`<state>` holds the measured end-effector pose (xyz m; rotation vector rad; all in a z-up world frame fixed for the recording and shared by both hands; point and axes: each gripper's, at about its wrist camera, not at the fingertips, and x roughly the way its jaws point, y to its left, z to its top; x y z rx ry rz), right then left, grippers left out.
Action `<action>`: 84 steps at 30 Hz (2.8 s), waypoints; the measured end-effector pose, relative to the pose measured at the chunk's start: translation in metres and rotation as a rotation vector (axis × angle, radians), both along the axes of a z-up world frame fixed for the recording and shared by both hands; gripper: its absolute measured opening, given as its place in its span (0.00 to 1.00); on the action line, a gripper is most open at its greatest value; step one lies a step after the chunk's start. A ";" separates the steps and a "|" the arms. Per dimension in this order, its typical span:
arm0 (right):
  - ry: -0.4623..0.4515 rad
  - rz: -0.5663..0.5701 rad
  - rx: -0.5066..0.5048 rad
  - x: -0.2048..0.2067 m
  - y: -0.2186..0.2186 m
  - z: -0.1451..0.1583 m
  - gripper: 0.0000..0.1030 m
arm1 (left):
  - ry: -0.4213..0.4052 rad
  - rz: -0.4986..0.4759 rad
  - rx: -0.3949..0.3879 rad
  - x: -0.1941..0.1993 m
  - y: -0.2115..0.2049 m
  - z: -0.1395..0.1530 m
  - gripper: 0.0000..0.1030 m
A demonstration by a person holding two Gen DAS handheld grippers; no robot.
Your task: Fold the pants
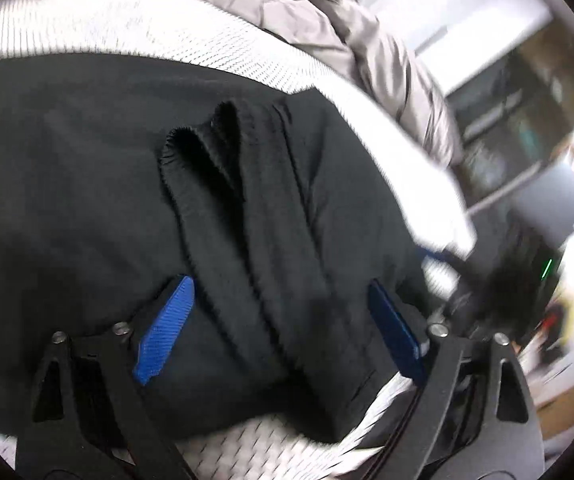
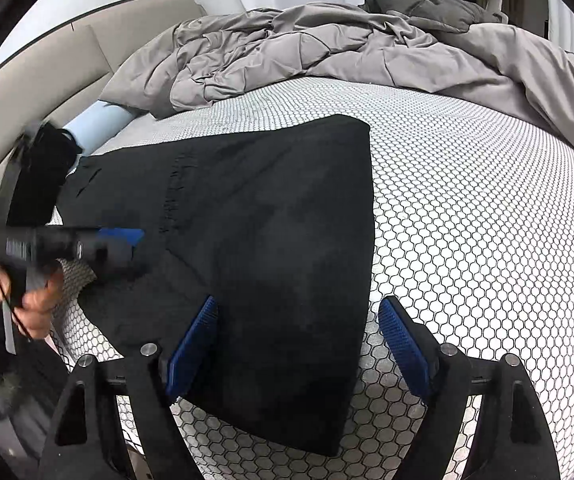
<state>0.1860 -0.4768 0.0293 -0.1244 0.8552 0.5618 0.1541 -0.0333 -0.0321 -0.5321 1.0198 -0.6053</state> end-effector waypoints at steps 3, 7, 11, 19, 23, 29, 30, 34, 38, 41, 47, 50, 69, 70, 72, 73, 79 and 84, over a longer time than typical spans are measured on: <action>0.022 0.025 -0.012 0.004 0.014 -0.006 0.82 | 0.074 0.070 -0.083 0.015 0.010 -0.011 0.51; 0.020 0.016 -0.073 0.014 0.030 -0.021 0.87 | 0.091 0.107 -0.128 0.028 0.014 -0.017 0.19; 0.030 -0.005 -0.072 0.016 0.033 -0.017 0.87 | 0.019 0.110 -0.075 0.033 0.007 -0.006 0.14; -0.034 -0.011 0.050 0.007 0.026 0.013 0.87 | -0.104 0.204 -0.086 0.035 0.053 0.043 0.08; -0.041 0.000 0.117 0.003 0.021 0.024 0.87 | -0.038 0.316 0.025 0.037 0.100 0.032 0.08; 0.034 -0.038 0.048 0.013 0.021 0.003 0.87 | 0.055 0.382 0.064 0.038 0.149 -0.001 0.13; 0.046 -0.040 0.044 0.014 0.021 0.001 0.87 | 0.046 0.382 0.075 0.035 0.151 0.002 0.13; 0.067 -0.038 0.059 0.019 0.023 -0.001 0.87 | -0.016 0.433 0.160 0.024 0.153 0.021 0.15; 0.123 -0.013 0.162 0.020 0.020 0.001 0.87 | -0.088 0.397 0.162 0.004 0.150 0.040 0.47; 0.169 0.023 0.222 0.023 0.026 -0.003 0.87 | -0.060 0.331 0.147 0.007 0.137 0.034 0.48; 0.190 0.021 0.170 0.027 0.049 -0.011 0.87 | 0.044 0.258 0.053 0.025 0.136 0.000 0.48; 0.185 0.030 0.165 0.027 0.057 -0.012 0.87 | 0.099 0.260 -0.054 0.036 0.144 -0.013 0.48; 0.176 0.040 0.150 0.025 0.056 -0.015 0.87 | 0.096 0.282 -0.080 0.041 0.166 -0.022 0.33; 0.177 0.040 0.146 0.025 0.058 -0.016 0.87 | 0.060 0.312 -0.033 0.039 0.163 -0.017 0.08; 0.175 0.041 0.143 0.026 0.059 -0.017 0.87 | 0.009 0.328 0.014 0.037 0.155 -0.008 0.07; 0.175 0.041 0.143 0.026 0.059 -0.017 0.87 | -0.010 0.331 0.032 0.036 0.151 -0.004 0.06; 0.172 0.040 0.147 0.028 0.059 -0.017 0.87 | -0.109 0.381 0.075 0.020 0.156 0.027 0.05; 0.171 0.045 0.145 0.031 0.056 -0.018 0.87 | -0.016 0.457 0.136 0.020 0.186 0.012 0.07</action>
